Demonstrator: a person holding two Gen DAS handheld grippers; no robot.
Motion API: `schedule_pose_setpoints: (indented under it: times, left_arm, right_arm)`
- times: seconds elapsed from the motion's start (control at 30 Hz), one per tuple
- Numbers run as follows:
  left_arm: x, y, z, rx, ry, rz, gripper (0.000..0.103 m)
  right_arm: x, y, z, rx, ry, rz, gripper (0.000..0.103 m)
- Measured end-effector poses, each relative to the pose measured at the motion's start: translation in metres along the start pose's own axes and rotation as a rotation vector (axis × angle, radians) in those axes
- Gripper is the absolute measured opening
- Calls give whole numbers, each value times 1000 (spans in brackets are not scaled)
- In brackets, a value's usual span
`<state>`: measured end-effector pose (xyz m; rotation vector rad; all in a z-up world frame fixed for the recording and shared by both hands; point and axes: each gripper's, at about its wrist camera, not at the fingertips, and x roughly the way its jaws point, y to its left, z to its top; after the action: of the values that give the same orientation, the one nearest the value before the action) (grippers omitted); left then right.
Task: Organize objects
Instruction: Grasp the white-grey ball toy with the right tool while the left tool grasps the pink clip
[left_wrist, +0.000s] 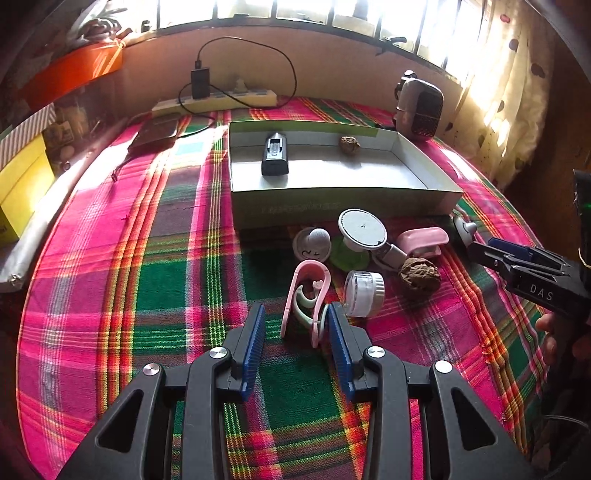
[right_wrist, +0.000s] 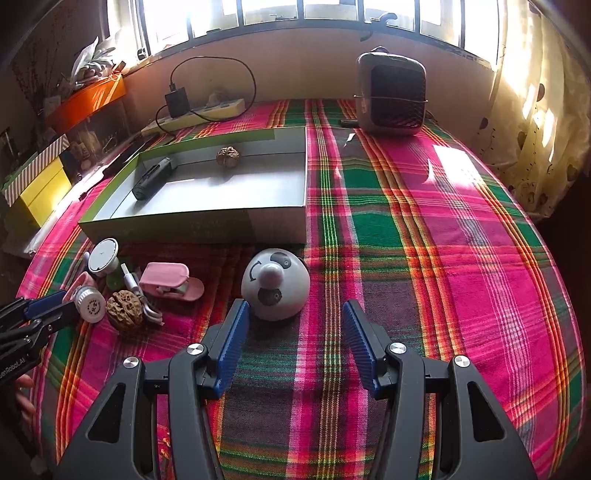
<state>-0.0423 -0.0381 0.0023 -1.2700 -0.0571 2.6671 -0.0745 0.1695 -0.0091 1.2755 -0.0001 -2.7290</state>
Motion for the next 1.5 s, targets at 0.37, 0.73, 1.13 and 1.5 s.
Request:
schedule_pose_setpoints:
  times: [0.37, 0.73, 1.13, 1.5]
  left_arm:
    - [9, 2, 10, 17, 2, 22, 33]
    - [13, 9, 15, -12, -6, 40, 33]
    - [17, 12, 19, -29, -12, 51, 33]
    - [18, 13, 20, -36, -14, 59, 32]
  right_arm:
    - [10, 3, 6, -36, 27, 4, 54]
    - [19, 4, 14, -64, 36, 1, 56]
    - [20, -5, 18, -13, 28, 31, 58]
    - [17, -10, 17, 19, 20, 29, 50]
